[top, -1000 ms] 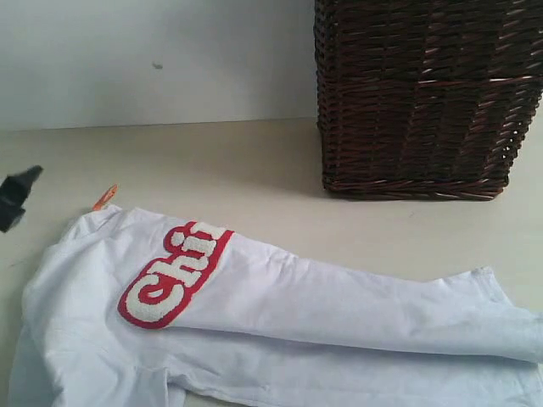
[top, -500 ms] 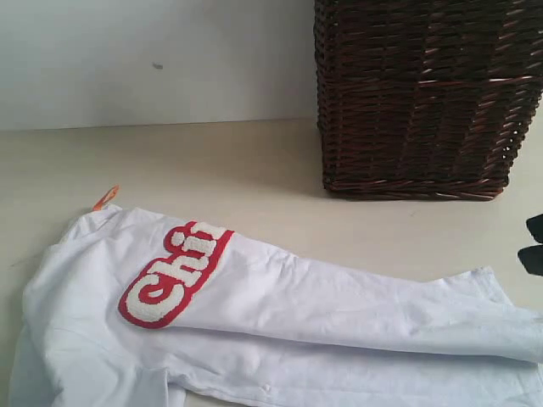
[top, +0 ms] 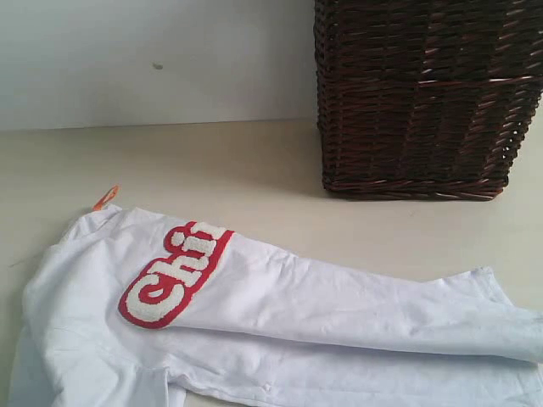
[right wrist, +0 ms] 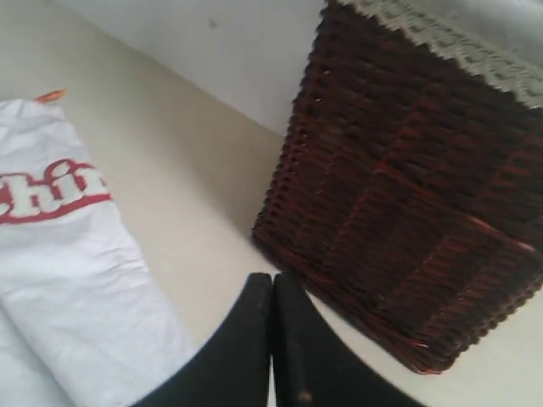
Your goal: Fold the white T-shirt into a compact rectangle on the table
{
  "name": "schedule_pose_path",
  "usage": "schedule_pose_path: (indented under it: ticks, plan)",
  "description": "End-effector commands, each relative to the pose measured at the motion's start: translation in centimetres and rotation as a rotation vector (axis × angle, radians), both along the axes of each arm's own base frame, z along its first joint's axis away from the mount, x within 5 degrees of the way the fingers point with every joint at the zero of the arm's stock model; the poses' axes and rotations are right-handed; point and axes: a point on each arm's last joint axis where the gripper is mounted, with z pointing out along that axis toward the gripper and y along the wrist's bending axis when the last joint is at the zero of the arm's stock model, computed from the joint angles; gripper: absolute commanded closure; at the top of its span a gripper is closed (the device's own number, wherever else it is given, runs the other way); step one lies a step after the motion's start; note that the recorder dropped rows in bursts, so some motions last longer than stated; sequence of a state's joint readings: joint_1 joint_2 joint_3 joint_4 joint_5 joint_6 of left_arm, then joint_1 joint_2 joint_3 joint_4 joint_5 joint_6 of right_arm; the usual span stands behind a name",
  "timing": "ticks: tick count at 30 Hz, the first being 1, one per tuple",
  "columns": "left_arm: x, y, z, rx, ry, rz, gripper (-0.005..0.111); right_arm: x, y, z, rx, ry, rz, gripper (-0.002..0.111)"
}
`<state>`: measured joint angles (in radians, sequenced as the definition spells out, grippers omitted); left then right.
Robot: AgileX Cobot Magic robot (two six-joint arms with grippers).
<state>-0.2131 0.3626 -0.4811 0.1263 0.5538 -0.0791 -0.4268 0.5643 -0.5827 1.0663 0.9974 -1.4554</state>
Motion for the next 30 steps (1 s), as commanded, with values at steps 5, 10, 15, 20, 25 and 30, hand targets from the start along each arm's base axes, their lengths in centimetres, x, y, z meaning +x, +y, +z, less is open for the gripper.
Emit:
schedule_pose_path:
  ticks: [5, 10, 15, 20, 25, 30]
  plan:
    - [-1.0, 1.0, -7.4, 0.043, 0.116, 0.11, 0.104, -4.0, 1.1, 0.9, -0.145, -0.154, -0.086, 0.108]
    - [-1.2, 1.0, -8.6, 0.051, 0.008, 0.097, 0.104, -4.4, 0.1, -0.2, -0.203, -0.049, -0.194, 0.108]
    - [-2.0, 1.0, -11.9, 0.034, -0.085, 0.085, 0.104, -4.4, -0.1, -0.3, -0.227, -0.03, -0.209, 0.108]
    - [-2.1, 1.0, -11.7, 0.029, -0.119, 0.083, 0.104, -4.1, -0.3, -1.5, -0.209, 0.007, -0.213, 0.108]
    - [-2.1, 1.0, -11.7, 0.029, -0.119, 0.083, 0.104, -2.3, -1.6, -5.6, -0.12, 0.08, -0.304, 0.108]
    - [-2.1, 1.0, -11.7, 0.029, -0.119, 0.083, 0.104, 0.4, -3.3, -8.9, -0.093, 0.23, -0.346, 0.108]
